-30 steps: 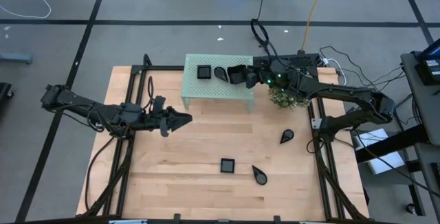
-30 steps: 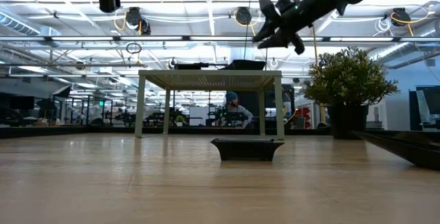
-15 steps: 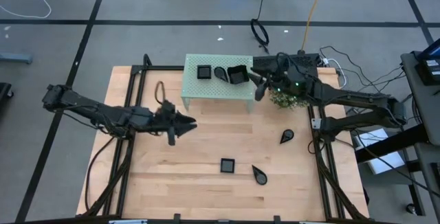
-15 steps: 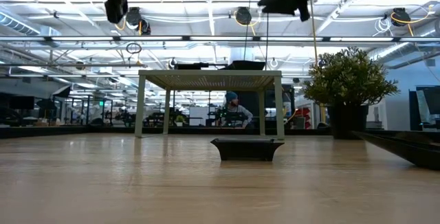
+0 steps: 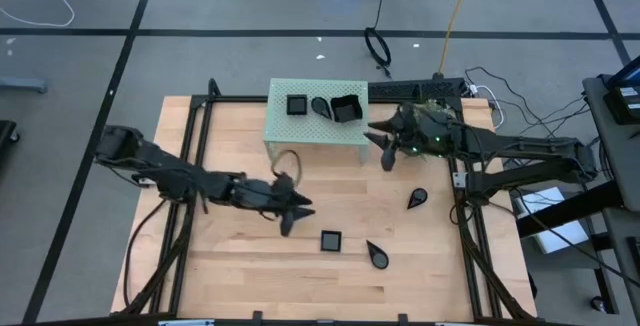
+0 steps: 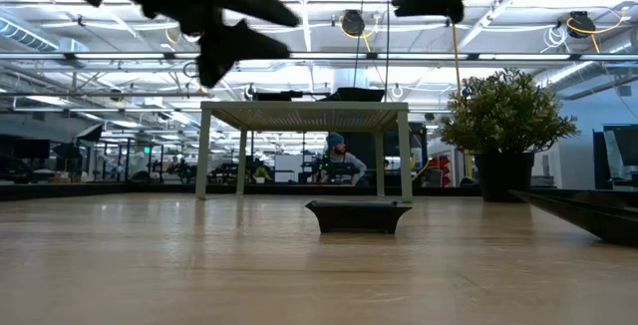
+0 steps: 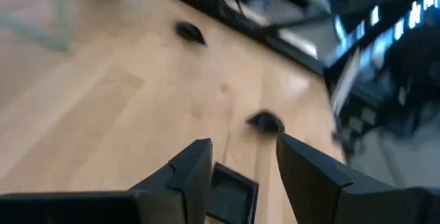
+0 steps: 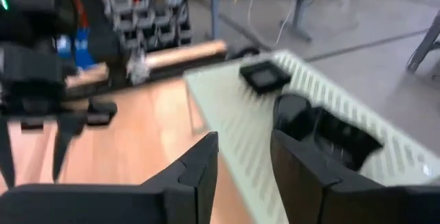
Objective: Pick & Place Mini shaped plates
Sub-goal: Stack the black square plate on top of the other black square plate on the shelf
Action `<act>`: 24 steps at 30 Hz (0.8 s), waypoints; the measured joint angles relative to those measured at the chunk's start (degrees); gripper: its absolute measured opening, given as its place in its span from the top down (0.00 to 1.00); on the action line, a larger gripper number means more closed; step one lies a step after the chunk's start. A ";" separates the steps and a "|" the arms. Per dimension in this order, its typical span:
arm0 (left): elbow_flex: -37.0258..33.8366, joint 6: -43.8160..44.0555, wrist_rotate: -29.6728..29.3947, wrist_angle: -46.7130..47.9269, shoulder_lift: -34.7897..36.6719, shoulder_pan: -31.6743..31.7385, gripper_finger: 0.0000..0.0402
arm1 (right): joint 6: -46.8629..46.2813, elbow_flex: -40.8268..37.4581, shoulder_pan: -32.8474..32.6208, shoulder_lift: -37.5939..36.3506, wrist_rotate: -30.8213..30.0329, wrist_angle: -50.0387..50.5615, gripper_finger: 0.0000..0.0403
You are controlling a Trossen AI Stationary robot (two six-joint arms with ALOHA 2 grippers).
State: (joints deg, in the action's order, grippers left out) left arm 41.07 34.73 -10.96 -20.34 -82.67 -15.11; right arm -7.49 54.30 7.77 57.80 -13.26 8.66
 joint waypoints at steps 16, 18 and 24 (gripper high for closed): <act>26.02 -22.63 1.47 24.81 -25.81 -2.38 0.59 | -2.78 0.02 -10.98 -14.36 2.91 17.89 0.73; 26.67 -22.61 1.51 24.72 -27.18 -2.28 0.59 | -3.52 0.02 -11.67 -15.83 2.91 17.89 0.73; 26.77 -22.41 1.53 25.00 -28.85 -1.90 0.59 | -3.80 0.02 -12.71 -18.18 2.89 18.57 0.73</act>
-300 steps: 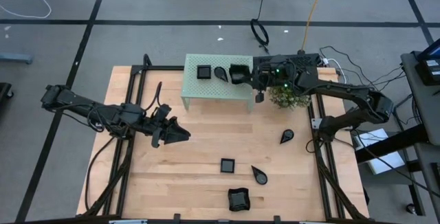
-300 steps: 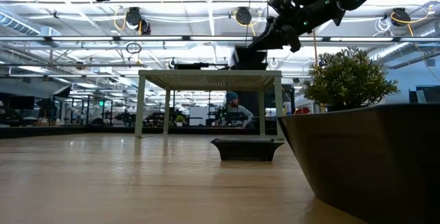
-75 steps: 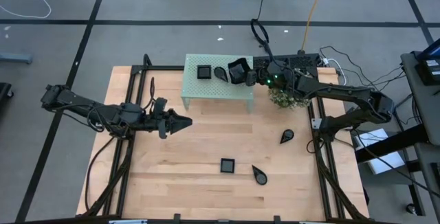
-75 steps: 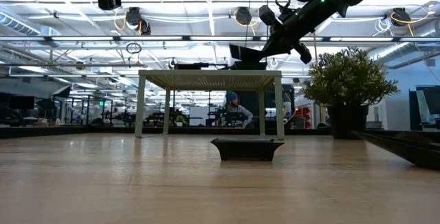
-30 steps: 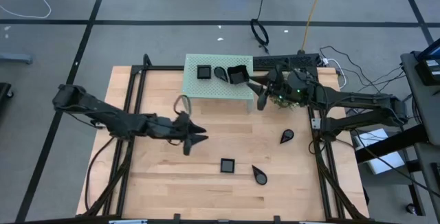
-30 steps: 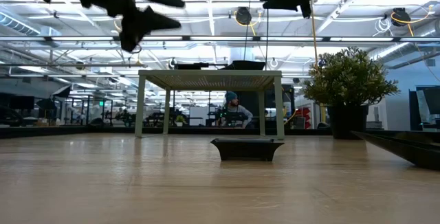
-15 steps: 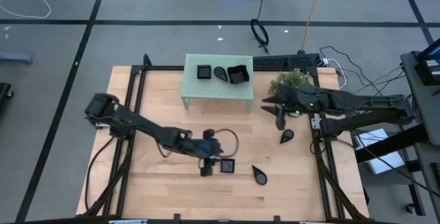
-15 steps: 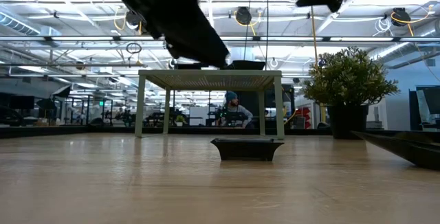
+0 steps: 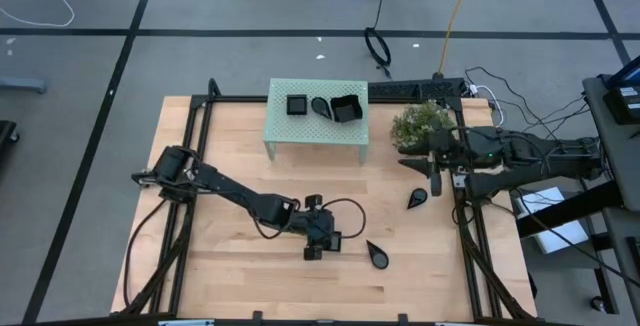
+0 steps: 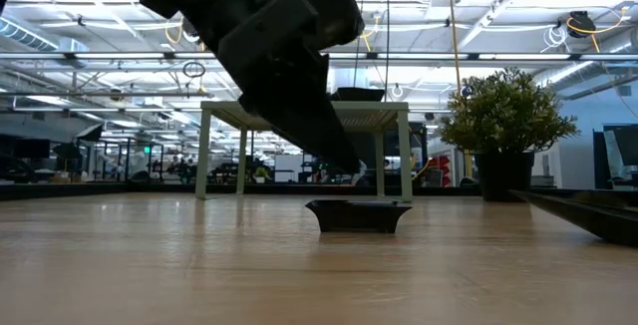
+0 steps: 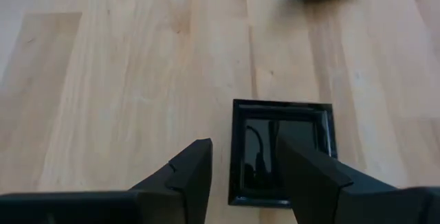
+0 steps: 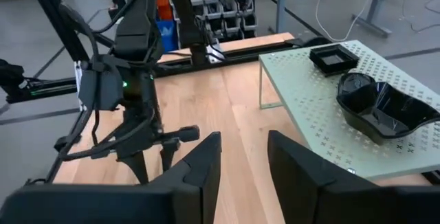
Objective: Pick & Place Mini shaped plates
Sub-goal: Stack the black square plate on top of the other black square plate on the shelf
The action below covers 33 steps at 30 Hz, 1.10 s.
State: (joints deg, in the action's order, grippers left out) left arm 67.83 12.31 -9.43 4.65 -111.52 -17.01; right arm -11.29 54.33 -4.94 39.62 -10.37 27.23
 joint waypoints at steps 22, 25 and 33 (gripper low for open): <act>0.02 9.41 3.87 -1.62 -4.13 0.44 0.97 | 0.00 0.00 -0.06 0.17 0.00 4.82 0.74; -0.07 9.22 3.86 -4.30 -2.78 0.00 0.98 | 0.00 0.00 -0.06 0.22 -0.01 5.74 0.74; -0.06 12.82 -5.11 -9.94 6.71 1.17 0.99 | 0.00 0.00 -0.06 0.19 -0.01 6.07 0.74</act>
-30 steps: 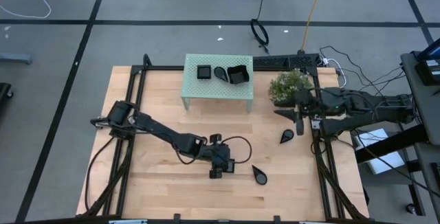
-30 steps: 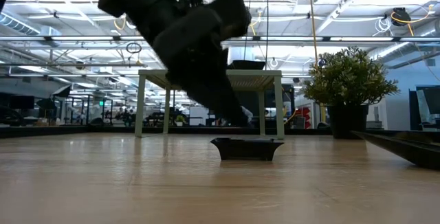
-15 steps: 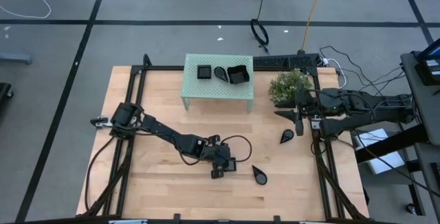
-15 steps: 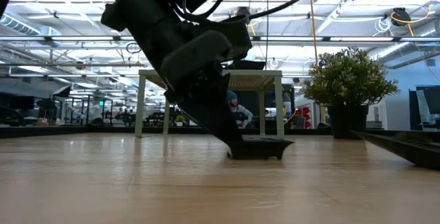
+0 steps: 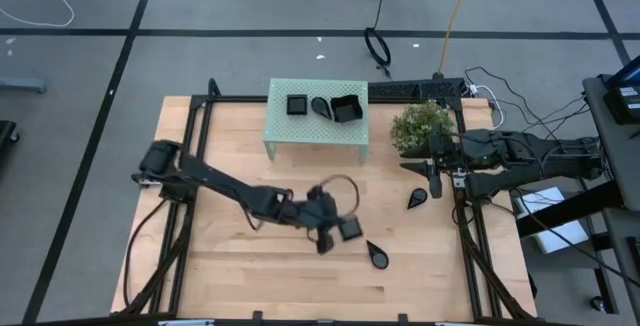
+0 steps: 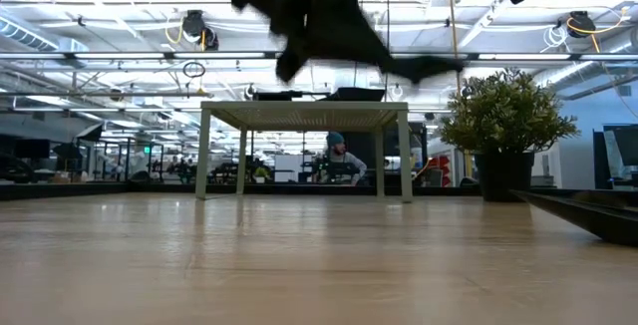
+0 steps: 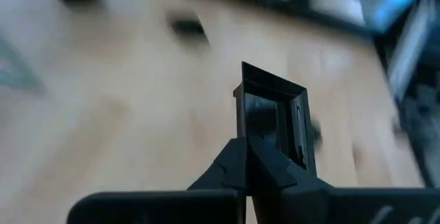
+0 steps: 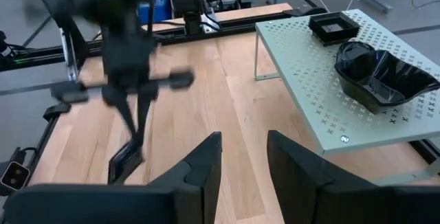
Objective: Pick & Place Mini shaped plates
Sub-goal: Stack the black square plate on top of the other black square plate on the shelf
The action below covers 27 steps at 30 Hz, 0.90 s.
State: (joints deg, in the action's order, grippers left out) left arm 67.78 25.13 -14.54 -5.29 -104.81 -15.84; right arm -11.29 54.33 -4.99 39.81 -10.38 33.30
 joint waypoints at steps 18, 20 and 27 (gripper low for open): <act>0.06 7.88 -44.54 4.41 17.57 15.61 0.98 | 3.14 0.02 0.00 0.02 -0.06 -2.57 0.74; 0.05 11.13 -43.25 7.94 17.55 19.11 0.98 | 3.34 0.02 0.02 0.02 -0.06 -3.00 0.74; 0.01 23.56 -32.11 17.34 17.55 29.95 0.98 | 3.10 0.02 0.02 0.02 -0.29 -3.50 0.74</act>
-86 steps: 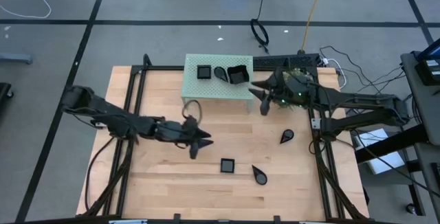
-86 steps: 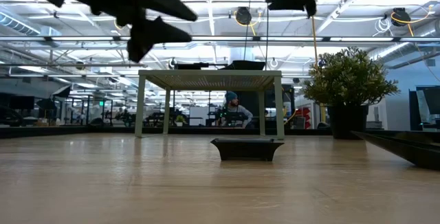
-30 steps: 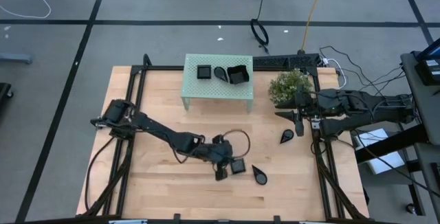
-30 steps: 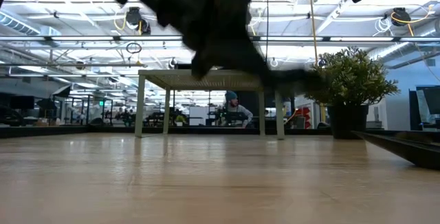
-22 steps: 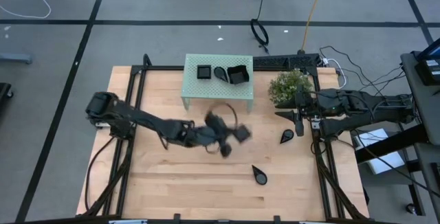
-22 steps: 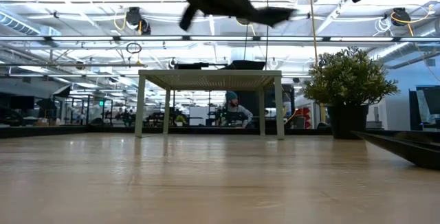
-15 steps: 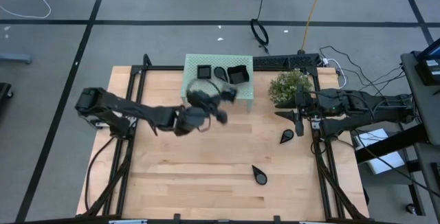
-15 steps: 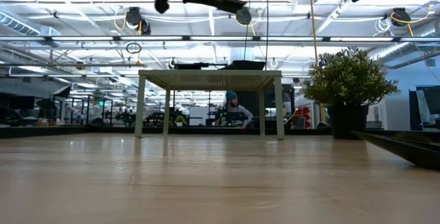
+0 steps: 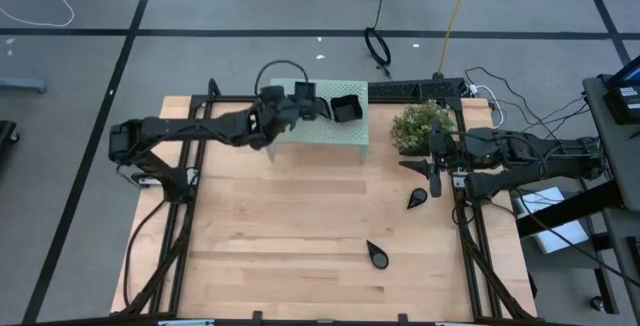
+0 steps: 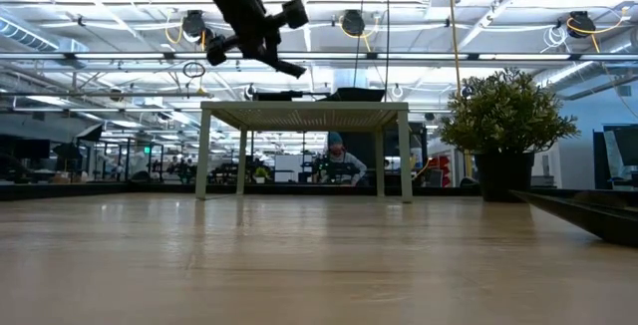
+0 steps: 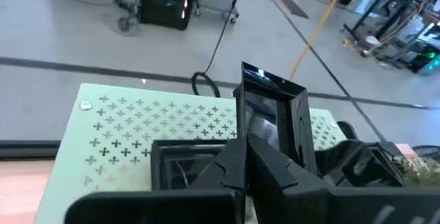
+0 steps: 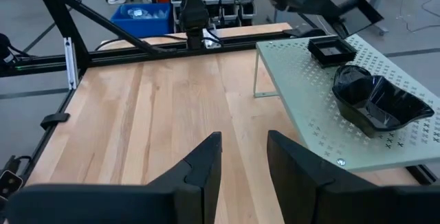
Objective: Pick & Place Mini shaped plates
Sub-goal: Stack the black square plate on top of the other black square plate on the shelf
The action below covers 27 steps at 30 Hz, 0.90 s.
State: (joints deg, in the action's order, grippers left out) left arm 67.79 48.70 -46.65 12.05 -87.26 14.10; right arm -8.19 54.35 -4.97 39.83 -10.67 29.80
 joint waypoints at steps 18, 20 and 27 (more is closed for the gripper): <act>0.01 -1.66 8.76 7.73 0.00 5.23 0.97 | 0.33 0.00 0.04 -0.02 -4.51 0.11 0.74; 0.02 -1.67 8.78 8.05 0.00 5.21 0.99 | 0.33 0.00 0.04 -0.02 -4.50 0.26 0.74; 0.00 -1.63 9.15 8.10 0.00 5.21 0.96 | 0.33 0.00 0.04 0.00 -4.49 0.24 0.74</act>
State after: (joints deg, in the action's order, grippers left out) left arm 67.79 47.07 -37.50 20.15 -87.26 19.31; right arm -7.86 54.35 -4.93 39.83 -15.16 30.04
